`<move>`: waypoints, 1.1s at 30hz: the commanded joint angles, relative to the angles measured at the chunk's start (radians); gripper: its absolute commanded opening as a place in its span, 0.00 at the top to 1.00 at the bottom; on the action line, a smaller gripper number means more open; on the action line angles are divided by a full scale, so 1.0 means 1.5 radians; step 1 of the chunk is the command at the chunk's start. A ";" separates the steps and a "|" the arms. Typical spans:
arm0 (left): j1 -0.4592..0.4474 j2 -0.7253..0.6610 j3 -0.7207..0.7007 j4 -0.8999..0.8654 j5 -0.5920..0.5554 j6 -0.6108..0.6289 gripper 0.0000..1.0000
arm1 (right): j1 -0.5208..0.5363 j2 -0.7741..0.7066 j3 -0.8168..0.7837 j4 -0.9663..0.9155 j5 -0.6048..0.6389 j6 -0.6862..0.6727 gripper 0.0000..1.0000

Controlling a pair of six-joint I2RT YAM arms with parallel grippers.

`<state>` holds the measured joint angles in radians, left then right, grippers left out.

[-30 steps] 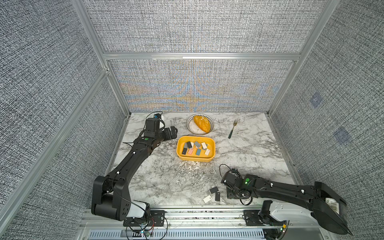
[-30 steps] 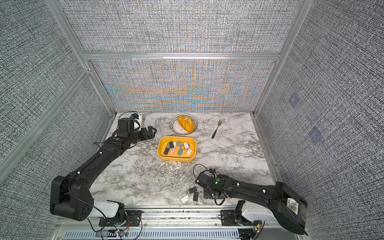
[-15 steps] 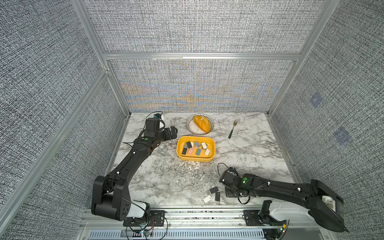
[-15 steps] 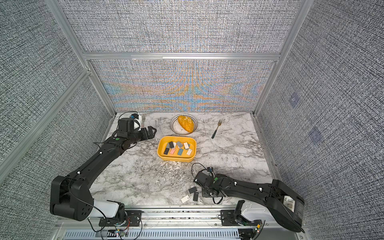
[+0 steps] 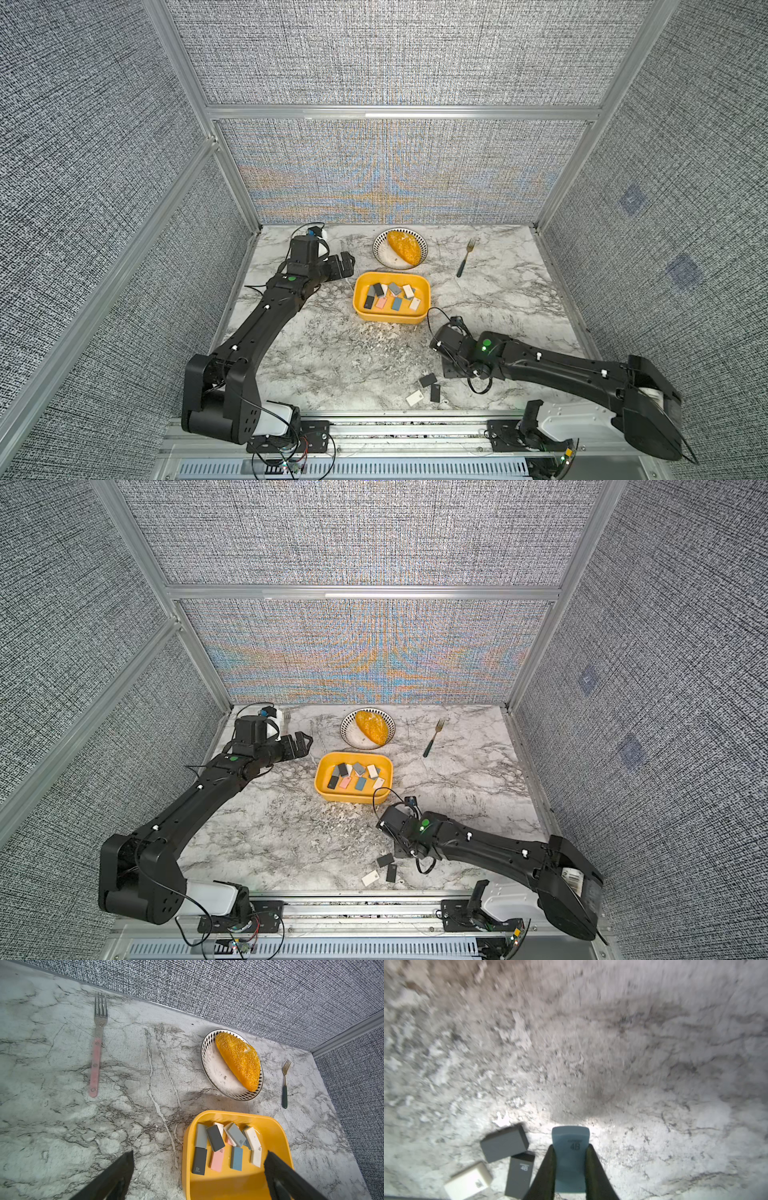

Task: Put the eraser in the storage box
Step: Pick up the eraser from the center of the board, then place the eraser in the storage box.

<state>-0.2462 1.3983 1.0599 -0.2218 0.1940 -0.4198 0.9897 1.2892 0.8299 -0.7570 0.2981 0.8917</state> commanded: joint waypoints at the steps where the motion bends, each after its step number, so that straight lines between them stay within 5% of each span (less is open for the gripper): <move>1: 0.000 -0.005 0.001 0.006 0.004 0.000 0.00 | -0.022 0.023 0.056 0.020 0.047 -0.059 0.76; 16: 0.000 -0.002 0.045 -0.038 -0.053 0.002 0.00 | -0.143 0.288 0.347 0.191 -0.021 -0.327 0.76; 33: 0.001 0.038 0.103 -0.069 -0.084 0.023 0.00 | -0.183 0.519 0.536 0.204 -0.095 -0.408 0.76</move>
<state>-0.2462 1.4563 1.2068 -0.3168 0.0788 -0.3996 0.7181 2.0518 1.6096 -0.4580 0.1749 0.3000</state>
